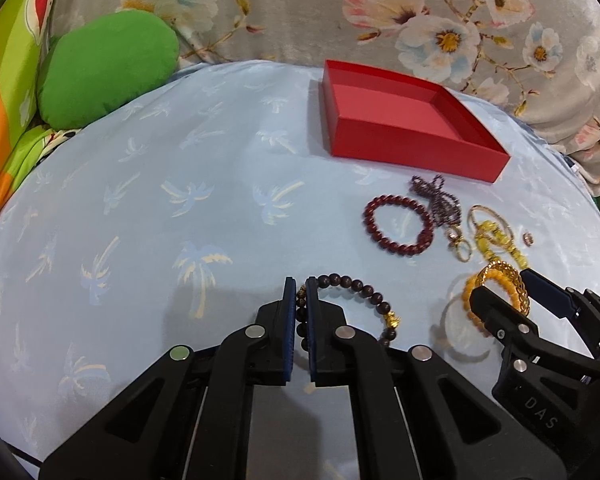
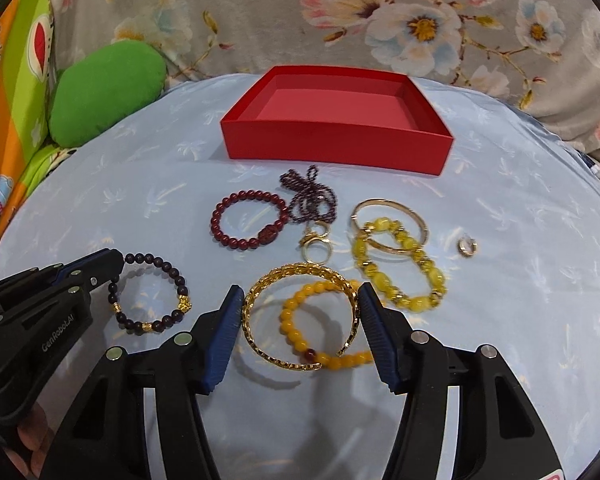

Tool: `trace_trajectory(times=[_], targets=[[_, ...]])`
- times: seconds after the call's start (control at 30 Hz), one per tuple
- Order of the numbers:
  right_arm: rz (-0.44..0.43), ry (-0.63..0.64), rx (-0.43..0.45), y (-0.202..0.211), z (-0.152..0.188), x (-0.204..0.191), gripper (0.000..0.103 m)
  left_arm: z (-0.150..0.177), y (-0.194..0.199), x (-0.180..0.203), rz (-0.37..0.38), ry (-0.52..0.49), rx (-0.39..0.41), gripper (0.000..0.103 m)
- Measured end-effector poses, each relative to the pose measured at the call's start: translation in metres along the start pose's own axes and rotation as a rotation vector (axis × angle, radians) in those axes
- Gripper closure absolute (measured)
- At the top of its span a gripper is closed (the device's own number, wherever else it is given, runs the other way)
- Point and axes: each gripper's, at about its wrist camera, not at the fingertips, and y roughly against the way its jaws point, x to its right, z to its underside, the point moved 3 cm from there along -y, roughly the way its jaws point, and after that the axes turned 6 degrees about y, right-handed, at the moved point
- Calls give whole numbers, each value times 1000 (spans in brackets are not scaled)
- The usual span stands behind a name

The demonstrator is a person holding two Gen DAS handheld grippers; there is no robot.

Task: Organize jewelry
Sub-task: 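Grasp the black bead bracelet with the left tool while the right tool grasps the twisted gold bangle, then carry both held bracelets into the red box and open both tools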

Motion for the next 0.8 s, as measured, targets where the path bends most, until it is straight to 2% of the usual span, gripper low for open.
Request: trace_trajectory(times=[0.2,0.37,0.4,0.7,0.8], targets=[[-5,-59,16,12,-5,26,46,-13,14,20,36,-22,27,99],[6,-59,51,16,-24,46,46,-34,23,40,65,-47,52,100],[3,-61,58,16,-30,51,46,-42,24,45,77,-53,62,103],[-7,-94,104,-17,-99,92,46,-122,11,86,147,-89,132,103],[0,-100,107,-31,-121,101,46,-150,-4,93,138,-93,147,103]])
